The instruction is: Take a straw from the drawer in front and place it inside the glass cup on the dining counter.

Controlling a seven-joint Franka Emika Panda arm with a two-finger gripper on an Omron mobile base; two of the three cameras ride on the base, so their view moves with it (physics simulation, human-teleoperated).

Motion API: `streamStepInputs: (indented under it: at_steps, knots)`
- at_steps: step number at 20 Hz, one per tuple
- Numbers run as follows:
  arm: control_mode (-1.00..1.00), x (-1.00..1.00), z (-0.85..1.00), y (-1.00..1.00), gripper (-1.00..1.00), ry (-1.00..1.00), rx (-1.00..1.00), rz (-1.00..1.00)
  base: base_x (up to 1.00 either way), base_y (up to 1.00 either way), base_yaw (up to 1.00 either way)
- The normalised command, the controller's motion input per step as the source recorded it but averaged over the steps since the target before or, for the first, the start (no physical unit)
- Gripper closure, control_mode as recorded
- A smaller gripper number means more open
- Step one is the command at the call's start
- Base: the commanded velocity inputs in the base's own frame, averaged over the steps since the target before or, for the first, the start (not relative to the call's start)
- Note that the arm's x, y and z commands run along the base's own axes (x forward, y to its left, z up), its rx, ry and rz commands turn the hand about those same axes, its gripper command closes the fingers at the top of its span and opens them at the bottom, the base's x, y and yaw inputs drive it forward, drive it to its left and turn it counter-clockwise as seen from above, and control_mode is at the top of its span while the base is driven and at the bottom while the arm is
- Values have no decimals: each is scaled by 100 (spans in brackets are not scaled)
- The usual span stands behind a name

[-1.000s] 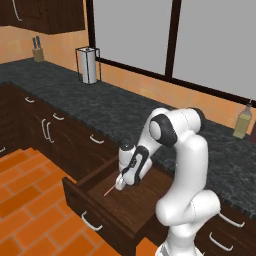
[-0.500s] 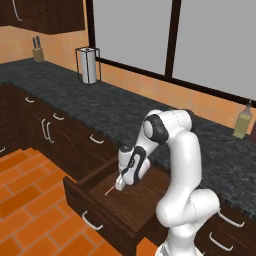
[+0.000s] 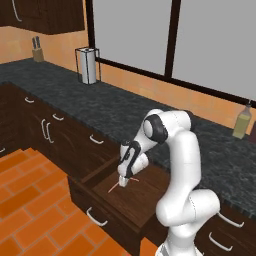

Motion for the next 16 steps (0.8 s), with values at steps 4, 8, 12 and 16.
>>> streamStepInputs:
  at_steps: [4,8,12,16]
  knots:
    - [-100,-38,-52,25,100,2,0,0,0,0,0]
    - [-100,-62,-26,49,100,-1,-1,0,0,0,0]
    - [-100,-64,-7,41,100,-7,-5,0,0,0,0]
    - [-100,-72,55,20,100,-19,-1,0,0,0,0]
